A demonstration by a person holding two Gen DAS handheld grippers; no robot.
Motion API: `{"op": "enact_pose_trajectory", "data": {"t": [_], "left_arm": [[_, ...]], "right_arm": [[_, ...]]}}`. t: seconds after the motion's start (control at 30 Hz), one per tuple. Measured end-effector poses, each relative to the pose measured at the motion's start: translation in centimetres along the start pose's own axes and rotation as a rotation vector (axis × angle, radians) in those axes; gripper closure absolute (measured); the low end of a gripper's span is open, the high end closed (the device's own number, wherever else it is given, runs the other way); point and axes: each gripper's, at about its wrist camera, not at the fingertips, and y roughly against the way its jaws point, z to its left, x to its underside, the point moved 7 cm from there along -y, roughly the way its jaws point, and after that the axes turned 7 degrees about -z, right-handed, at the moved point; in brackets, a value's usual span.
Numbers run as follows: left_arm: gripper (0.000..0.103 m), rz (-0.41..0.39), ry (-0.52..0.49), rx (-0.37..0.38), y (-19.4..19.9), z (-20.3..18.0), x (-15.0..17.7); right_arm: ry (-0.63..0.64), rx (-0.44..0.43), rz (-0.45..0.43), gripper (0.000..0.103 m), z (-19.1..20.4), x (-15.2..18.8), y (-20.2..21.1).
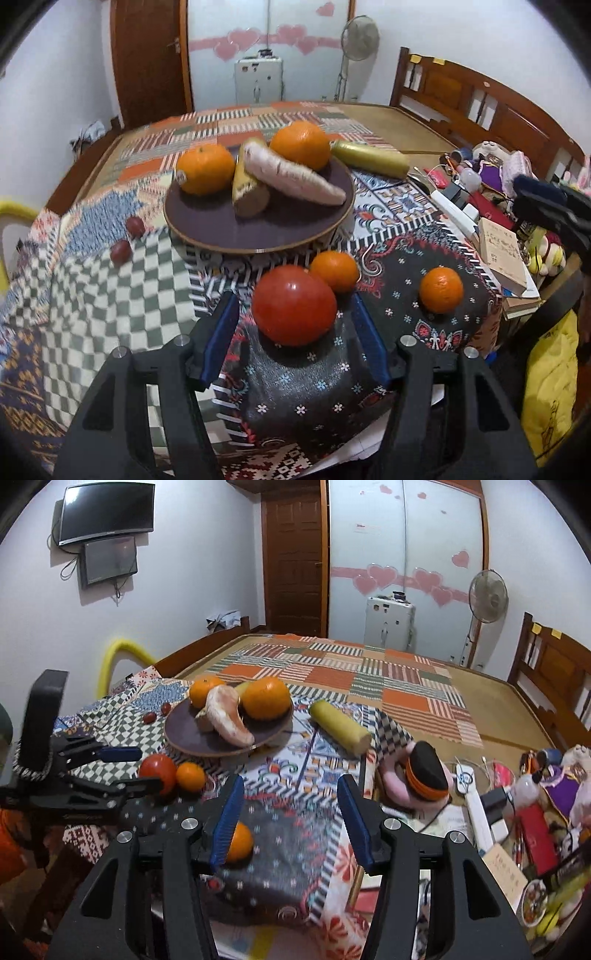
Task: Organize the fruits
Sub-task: 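Grasp the red tomato with the left tool while the right tool grasps a small mandarin, then carry the red tomato toward the plate with the left tool while the right tool carries the mandarin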
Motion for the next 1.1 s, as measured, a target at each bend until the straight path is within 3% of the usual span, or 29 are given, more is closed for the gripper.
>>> {"op": "enact_pose_trajectory", "data": {"t": [0.2, 0.33, 0.53, 0.67, 0.8, 1.1], "left_arm": [[0.041, 0.009, 0.055, 0.015, -0.8, 0.7, 0.6], [0.053, -0.001, 0.052, 0.032, -0.8, 0.5, 0.7], [0.055, -0.003, 0.050, 0.038, -0.2, 0.7, 0.9], [0.055, -0.008, 0.068, 0.035, 0.6, 1.6, 1.1], [0.055, -0.025, 0.075, 0.019, 1.6, 2.7, 1.1], [0.055, -0.056, 0.079, 0.007, 3.3, 3.7, 0.7]], "right_arm": [[-0.020, -0.020, 0.020, 0.053, 1.2, 2.4, -1.2], [-0.047, -0.062, 0.054, 0.053, 2.3, 4.0, -2.4], [-0.049, -0.080, 0.101, 0.053, 3.6, 5.5, -4.0], [-0.056, -0.087, 0.111, 0.053, 3.9, 5.6, -4.4], [-0.058, -0.094, 0.112, 0.067, 4.0, 5.4, -4.4], [-0.055, -0.093, 0.089, 0.068, 4.3, 4.4, -4.1]]}}
